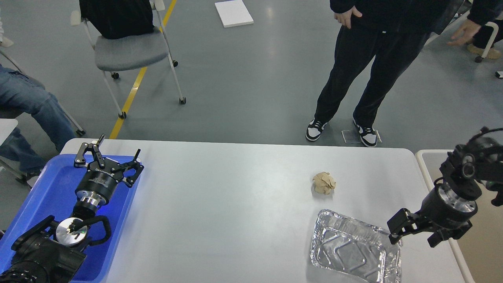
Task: Tidy desktop
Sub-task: 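Lower the right gripper to the edge of the silver foil tray and grasp it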
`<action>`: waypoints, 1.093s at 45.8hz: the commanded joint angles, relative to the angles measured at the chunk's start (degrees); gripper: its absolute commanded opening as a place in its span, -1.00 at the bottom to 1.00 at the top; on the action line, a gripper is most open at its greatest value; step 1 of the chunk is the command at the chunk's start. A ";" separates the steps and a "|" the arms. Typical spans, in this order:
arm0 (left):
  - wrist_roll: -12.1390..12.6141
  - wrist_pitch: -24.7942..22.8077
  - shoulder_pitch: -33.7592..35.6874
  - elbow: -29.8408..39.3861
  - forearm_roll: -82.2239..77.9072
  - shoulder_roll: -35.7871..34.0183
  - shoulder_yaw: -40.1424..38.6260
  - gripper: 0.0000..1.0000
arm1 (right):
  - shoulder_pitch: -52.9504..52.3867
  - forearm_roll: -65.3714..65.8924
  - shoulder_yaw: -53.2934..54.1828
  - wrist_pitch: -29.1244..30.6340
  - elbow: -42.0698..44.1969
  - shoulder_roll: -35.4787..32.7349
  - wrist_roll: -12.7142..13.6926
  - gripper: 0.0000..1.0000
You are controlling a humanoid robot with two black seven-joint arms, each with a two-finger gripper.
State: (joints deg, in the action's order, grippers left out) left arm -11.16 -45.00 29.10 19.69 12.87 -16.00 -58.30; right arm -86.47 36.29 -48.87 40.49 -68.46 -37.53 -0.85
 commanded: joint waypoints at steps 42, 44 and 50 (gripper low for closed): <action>0.00 0.00 -0.01 0.00 -0.04 0.00 0.03 1.00 | 21.78 5.19 9.41 -7.80 17.21 8.08 -2.49 0.99; 0.00 0.00 -0.01 0.00 -0.04 0.00 0.03 1.00 | 22.13 5.19 9.41 -7.71 18.01 8.70 -3.11 0.98; 0.00 0.00 -0.01 0.00 -0.04 0.00 0.03 1.00 | 22.66 5.28 9.32 -7.88 18.63 8.88 -4.42 0.71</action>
State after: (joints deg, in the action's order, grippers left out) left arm -11.16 -45.00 29.11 19.69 12.85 -16.00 -58.29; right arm -65.73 41.40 -40.12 32.98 -52.84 -30.28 -3.09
